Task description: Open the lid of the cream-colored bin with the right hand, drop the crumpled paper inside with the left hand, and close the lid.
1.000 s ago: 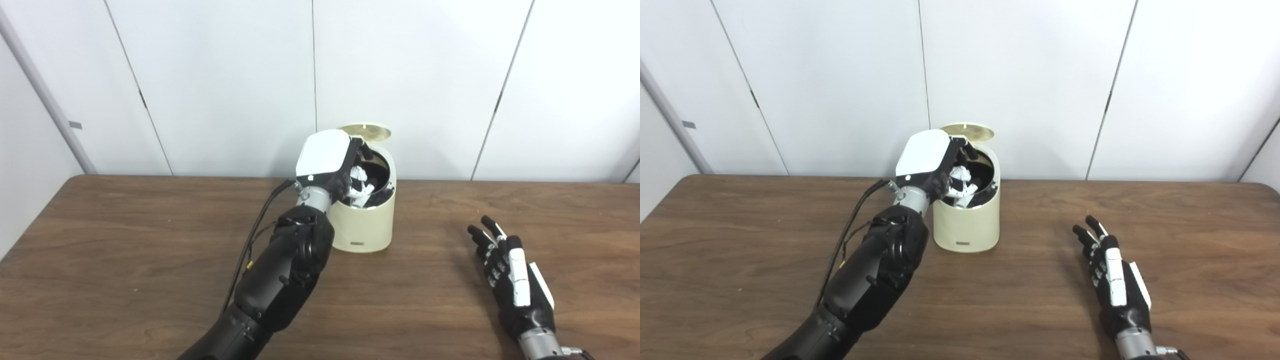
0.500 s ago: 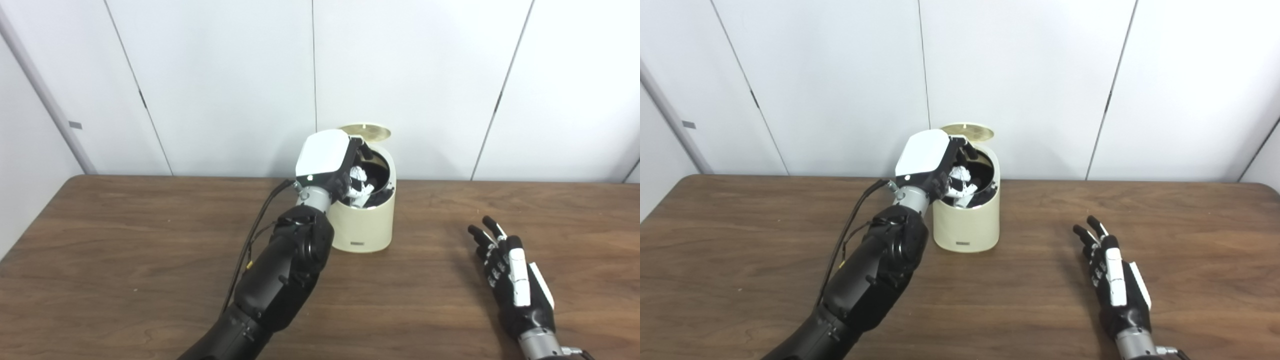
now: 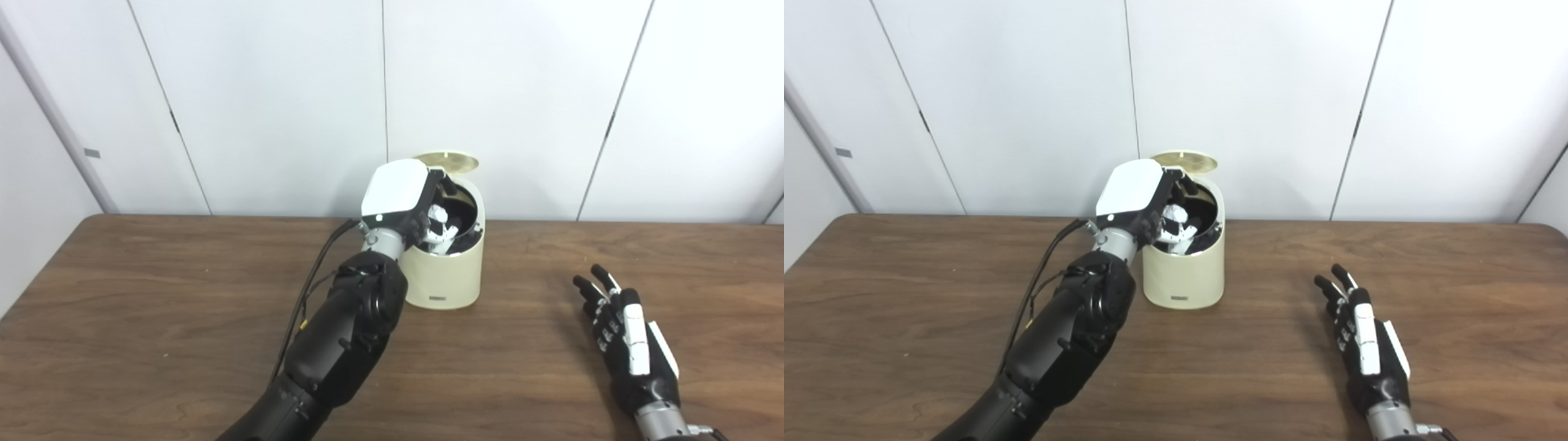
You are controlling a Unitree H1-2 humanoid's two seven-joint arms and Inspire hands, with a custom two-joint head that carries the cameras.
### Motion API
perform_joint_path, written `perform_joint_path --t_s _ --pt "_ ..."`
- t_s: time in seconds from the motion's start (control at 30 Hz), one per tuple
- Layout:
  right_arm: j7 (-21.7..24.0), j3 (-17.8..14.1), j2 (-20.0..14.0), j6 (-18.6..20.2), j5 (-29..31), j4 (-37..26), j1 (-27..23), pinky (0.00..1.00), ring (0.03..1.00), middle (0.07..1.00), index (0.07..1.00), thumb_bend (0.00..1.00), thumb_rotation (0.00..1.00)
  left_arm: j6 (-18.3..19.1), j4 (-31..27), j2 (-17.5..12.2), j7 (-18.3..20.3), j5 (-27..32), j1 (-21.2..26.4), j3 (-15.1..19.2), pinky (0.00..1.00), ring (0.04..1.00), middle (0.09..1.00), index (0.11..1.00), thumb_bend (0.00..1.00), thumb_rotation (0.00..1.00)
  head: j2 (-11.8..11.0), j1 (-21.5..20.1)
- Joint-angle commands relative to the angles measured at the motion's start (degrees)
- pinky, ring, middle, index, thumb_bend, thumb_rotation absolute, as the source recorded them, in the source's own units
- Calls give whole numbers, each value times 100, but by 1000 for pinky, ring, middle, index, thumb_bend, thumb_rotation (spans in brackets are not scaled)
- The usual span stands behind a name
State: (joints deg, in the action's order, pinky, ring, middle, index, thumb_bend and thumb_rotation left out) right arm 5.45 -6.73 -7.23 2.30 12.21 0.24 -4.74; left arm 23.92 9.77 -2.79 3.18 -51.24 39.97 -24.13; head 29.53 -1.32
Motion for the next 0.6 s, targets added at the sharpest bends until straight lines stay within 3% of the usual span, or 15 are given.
perform_joint_path --t_s 0.0,0.23,0.57 --pt "51 1 -49 114 28 88 36 1000 962 881 950 498 1000 123 -59 22 237 105 34 14 612 727 749 724 891 139 9 0" --pt "45 -2 -64 169 25 68 33 1000 958 880 946 495 1000 167 -146 76 326 189 34 148 651 756 772 723 889 182 22 19" --pt "51 3 -94 154 0 117 11 1000 952 876 944 488 1000 191 -98 105 269 254 18 211 656 763 767 722 858 148 22 49"
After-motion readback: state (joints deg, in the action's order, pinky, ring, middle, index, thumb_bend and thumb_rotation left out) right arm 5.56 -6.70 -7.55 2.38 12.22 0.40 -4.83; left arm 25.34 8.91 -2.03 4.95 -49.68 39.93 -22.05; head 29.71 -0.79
